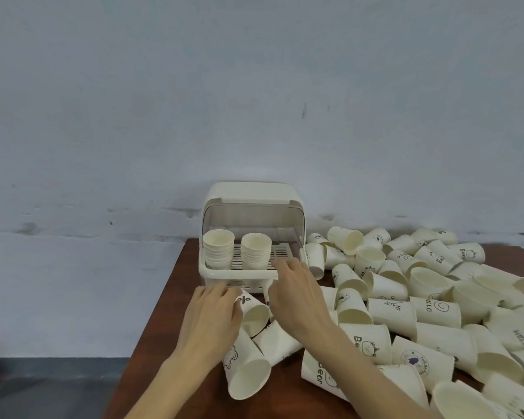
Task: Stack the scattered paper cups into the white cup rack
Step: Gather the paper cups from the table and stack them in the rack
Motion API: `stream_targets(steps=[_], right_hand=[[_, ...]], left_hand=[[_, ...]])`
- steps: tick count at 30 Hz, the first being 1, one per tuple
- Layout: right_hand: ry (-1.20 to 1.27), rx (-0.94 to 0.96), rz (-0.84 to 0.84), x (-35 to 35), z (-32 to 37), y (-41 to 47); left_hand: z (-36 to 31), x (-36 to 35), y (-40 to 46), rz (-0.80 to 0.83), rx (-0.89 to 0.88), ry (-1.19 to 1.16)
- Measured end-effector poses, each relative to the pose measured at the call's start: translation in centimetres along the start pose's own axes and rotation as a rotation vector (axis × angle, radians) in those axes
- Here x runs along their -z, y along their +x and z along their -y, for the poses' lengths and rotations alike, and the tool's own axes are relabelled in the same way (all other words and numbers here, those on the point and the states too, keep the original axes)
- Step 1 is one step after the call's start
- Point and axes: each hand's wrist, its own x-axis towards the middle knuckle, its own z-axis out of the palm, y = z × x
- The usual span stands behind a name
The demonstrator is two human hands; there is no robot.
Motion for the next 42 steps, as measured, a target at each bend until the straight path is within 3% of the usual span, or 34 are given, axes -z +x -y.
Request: stream_targets(steps=[5, 15, 27, 37, 42], right_hand=[[0.036, -0.043, -0.006, 0.9, 0.3, -5.5], [0.072, -0.146, 0.056, 1.1, -0.9, -12.3], [0.084, -0.221, 0.043, -0.4, -2.7, -15.7], [0.093, -0.525, -0.135, -0.3, -3.2, -16.4], [0.002, -0.588, -0.051, 0.0, -3.4, -15.7]], left_hand=[[-1.9, 0.9, -3.7, -0.098, -0.064, -0.014], [-4.5, 2.3, -8.1, -0.126, -0.039, -0.073], [-4.6, 0.5, -11.6, 0.030, 0.030, -0.032], [-4.2, -0.1, -11.5, 0.119, 0.095, 0.114], [-3.9, 0.0, -10.9, 0.127, 0.040, 0.191]])
